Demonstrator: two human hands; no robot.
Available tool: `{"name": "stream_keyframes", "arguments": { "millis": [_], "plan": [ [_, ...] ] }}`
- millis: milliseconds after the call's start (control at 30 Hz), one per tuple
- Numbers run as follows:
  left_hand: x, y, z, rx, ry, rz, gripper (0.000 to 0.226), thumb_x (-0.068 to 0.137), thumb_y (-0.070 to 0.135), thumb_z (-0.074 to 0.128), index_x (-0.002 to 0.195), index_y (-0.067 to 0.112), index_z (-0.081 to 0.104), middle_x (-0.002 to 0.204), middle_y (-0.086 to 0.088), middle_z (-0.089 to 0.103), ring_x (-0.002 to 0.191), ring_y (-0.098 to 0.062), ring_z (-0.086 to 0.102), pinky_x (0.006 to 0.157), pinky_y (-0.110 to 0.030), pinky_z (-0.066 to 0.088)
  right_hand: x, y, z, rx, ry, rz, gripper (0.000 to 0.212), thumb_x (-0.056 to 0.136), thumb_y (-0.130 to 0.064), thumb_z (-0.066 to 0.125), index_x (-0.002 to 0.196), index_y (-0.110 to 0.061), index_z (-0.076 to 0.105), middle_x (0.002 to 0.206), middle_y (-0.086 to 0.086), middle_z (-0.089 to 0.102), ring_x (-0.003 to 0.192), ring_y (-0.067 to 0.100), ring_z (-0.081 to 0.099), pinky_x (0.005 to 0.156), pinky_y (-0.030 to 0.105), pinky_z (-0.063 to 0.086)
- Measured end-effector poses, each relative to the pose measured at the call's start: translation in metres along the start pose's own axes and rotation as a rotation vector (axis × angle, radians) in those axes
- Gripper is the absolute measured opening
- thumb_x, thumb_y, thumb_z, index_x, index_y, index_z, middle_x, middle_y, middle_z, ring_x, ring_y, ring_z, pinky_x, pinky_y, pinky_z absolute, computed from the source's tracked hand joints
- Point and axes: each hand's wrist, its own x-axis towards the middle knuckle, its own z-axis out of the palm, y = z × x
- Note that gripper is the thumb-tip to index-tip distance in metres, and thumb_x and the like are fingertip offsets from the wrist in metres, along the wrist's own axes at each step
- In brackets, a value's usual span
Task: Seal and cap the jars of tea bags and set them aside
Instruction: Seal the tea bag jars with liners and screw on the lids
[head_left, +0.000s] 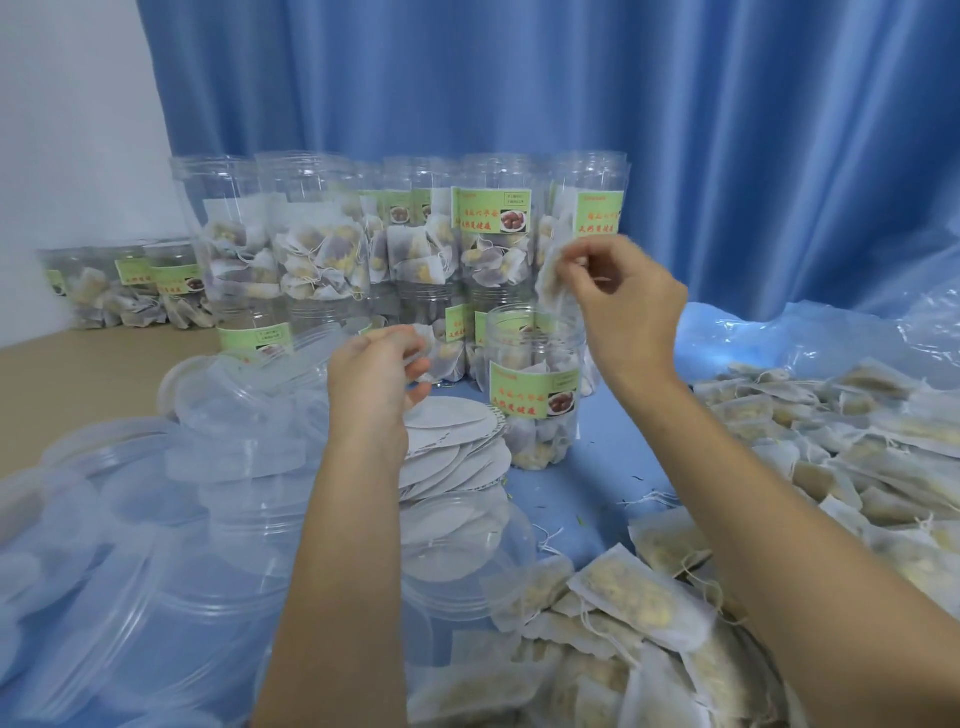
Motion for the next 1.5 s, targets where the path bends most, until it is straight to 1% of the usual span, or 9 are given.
{"name": "stream_keyframes", "arguments": {
  "millis": [100, 267, 367, 433, 567, 833, 1067, 1267, 1500],
  "plan": [
    [0.004, 0.005, -0.01, -0.019, 0.027, 0.009, 0.008, 0.085, 0.004, 0.057, 0.084, 0.012, 0.061, 0.07, 0.0, 0.057, 0.06, -0.01, 0.053, 0.055, -0.021, 0.047, -0.001, 0.014, 0.009, -0.353, -0.337, 0.008, 0.02, 0.091, -0.032, 0.06, 0.105, -0.022, 0.07, 0.106, -0.005, 0.07, 0.104, 0.015, 0.061, 0.091, 0.021, 0.04],
    [0.007, 0.009, -0.018, -0.007, 0.091, 0.056, 0.011, 0.085, 0.005, 0.057, 0.081, 0.014, 0.059, 0.067, 0.002, 0.057, 0.058, -0.007, 0.053, 0.056, -0.021, 0.045, -0.041, 0.004, 0.024, -0.335, -0.301, -0.552, 0.014, 0.085, -0.017, 0.068, 0.093, -0.008, 0.076, 0.094, 0.007, 0.072, 0.091, 0.031, 0.063, 0.084, 0.037, 0.047],
    [0.008, 0.006, -0.018, 0.033, 0.108, 0.096, 0.018, 0.085, 0.004, 0.055, 0.072, 0.017, 0.056, 0.067, 0.001, 0.056, 0.059, -0.009, 0.052, 0.055, -0.023, 0.043, -0.059, -0.005, 0.041, -0.338, -0.775, -0.357, 0.029, 0.09, -0.036, 0.061, 0.106, -0.013, 0.068, 0.104, 0.006, 0.068, 0.1, 0.027, 0.058, 0.086, 0.037, 0.045],
    [0.009, 0.004, -0.019, 0.119, 0.136, 0.138, 0.018, 0.086, 0.007, 0.054, 0.072, 0.018, 0.056, 0.073, 0.0, 0.06, 0.068, -0.015, 0.057, 0.063, -0.029, 0.048, -0.066, 0.0, 0.047, -0.476, -0.926, -0.299, 0.029, 0.091, -0.046, 0.055, 0.08, -0.018, 0.055, 0.082, 0.001, 0.056, 0.085, 0.024, 0.05, 0.074, 0.034, 0.041],
    [0.014, 0.004, -0.031, 0.769, 0.299, 0.426, 0.014, 0.088, 0.014, 0.051, 0.098, 0.015, 0.061, 0.094, 0.001, 0.062, 0.089, -0.022, 0.056, 0.069, -0.028, 0.037, -0.072, 0.01, 0.044, -0.506, -0.962, -0.223, 0.041, 0.097, -0.042, 0.044, 0.079, -0.008, 0.058, 0.071, 0.007, 0.059, 0.075, 0.026, 0.053, 0.072, 0.037, 0.045],
    [0.025, -0.01, -0.069, 1.244, 0.233, 0.462, 0.055, 0.093, 0.018, 0.052, 0.144, 0.021, 0.032, 0.15, -0.003, 0.034, 0.135, -0.027, 0.031, 0.1, -0.044, 0.032, -0.083, 0.013, 0.046, -0.637, -0.884, -0.353, 0.042, 0.103, -0.036, 0.029, 0.104, -0.011, 0.061, 0.089, 0.012, 0.068, 0.085, 0.03, 0.06, 0.075, 0.039, 0.049],
    [0.029, -0.026, -0.06, 1.332, 0.305, 0.368, 0.054, 0.093, 0.027, 0.055, 0.141, 0.014, 0.035, 0.134, -0.014, 0.044, 0.122, -0.036, 0.034, 0.098, -0.041, 0.029, -0.085, 0.015, 0.047, -0.596, -0.907, -0.325, 0.04, 0.102, -0.038, 0.03, 0.112, -0.015, 0.063, 0.094, 0.008, 0.069, 0.087, 0.027, 0.062, 0.078, 0.039, 0.049],
    [0.029, -0.025, -0.06, 1.035, 0.405, 0.549, 0.014, 0.094, 0.02, 0.054, 0.1, 0.015, 0.065, 0.113, -0.007, 0.058, 0.115, -0.03, 0.038, 0.09, -0.034, 0.03, -0.085, 0.016, 0.047, -0.558, -0.789, -0.322, 0.039, 0.102, -0.033, 0.031, 0.102, -0.01, 0.062, 0.086, 0.011, 0.067, 0.08, 0.029, 0.061, 0.073, 0.037, 0.048],
    [0.02, 0.004, -0.043, -0.145, 0.186, 0.466, 0.029, 0.103, 0.016, 0.031, 0.081, 0.024, 0.049, 0.071, 0.005, 0.053, 0.057, -0.006, 0.051, 0.057, -0.017, 0.045, -0.078, 0.009, 0.046, -0.138, -0.315, -0.054, 0.024, 0.099, -0.018, 0.045, 0.096, -0.008, 0.067, 0.062, -0.006, 0.054, 0.055, 0.009, 0.047, 0.055, 0.015, 0.034]
  ]
}}
